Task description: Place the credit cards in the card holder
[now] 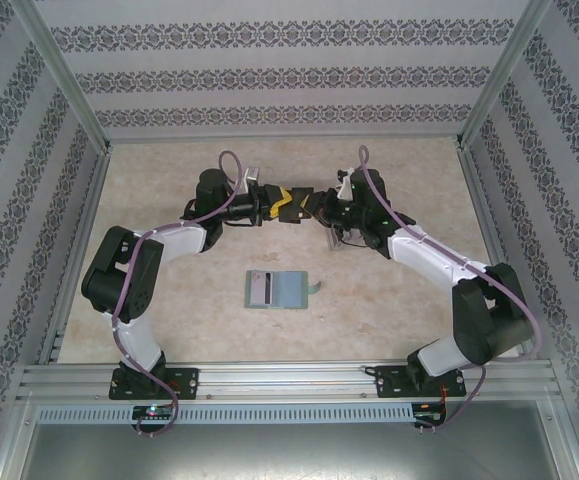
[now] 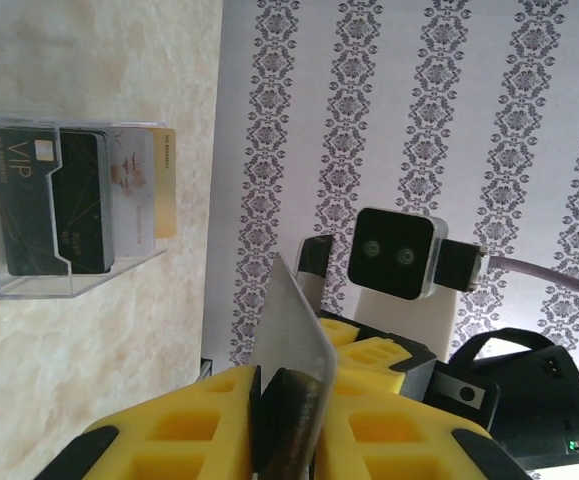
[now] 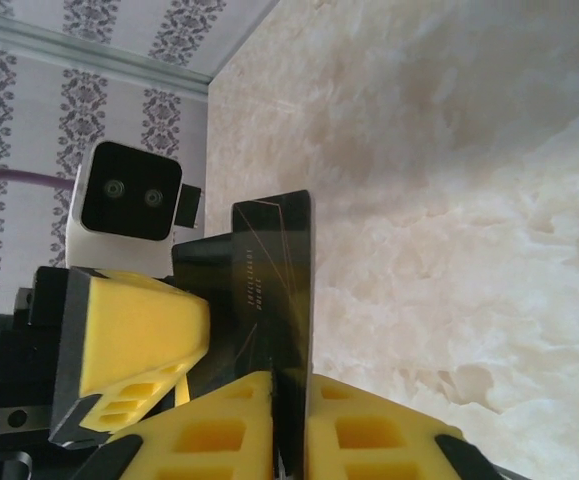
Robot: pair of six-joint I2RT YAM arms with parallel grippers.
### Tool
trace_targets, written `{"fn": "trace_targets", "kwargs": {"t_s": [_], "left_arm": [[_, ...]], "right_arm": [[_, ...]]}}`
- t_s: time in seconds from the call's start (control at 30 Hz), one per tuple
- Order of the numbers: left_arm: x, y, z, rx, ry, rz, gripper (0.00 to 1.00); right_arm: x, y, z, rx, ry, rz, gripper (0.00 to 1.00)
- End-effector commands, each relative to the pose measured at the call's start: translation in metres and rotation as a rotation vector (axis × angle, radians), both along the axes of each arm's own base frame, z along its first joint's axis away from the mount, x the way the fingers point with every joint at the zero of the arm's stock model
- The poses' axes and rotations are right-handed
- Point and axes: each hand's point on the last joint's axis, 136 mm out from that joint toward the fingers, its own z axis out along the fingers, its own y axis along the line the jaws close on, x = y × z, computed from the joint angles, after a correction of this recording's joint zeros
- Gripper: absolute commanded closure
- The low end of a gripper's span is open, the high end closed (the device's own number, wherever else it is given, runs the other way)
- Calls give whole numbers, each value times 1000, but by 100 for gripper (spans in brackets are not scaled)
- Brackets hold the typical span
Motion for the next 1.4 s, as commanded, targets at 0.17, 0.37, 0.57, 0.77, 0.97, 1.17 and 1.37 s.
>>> {"fn": "trace_targets", "kwargs": {"t_s": [0.17,0.37,0.57,0.77,0.97,1.17,1.37], "left_arm": [[0,5,-1,15,8,53,97],[-3,12,-42,114,172,90,100],[-12,17,-62,194,247,82,100],[-18,22,-60,277,196,65,100],[-20,22,-59,283,182,49,100],[-21,20,-57,271,167,39,100],[-21,19,-58,268,164,32,100]], "right_arm": [[-8,-49,-36,-245,62,-120,94],[-6,-82,-36,-537,18,-102,94],[1,-94,-49,-783,-11,2,94],[13,-95,-65,-897,-3,84,95],[20,-89,-85,-925,20,136,95],[22,-92,-105,-964,63,154,94],[20,-92,-118,-977,90,171,92]]}}
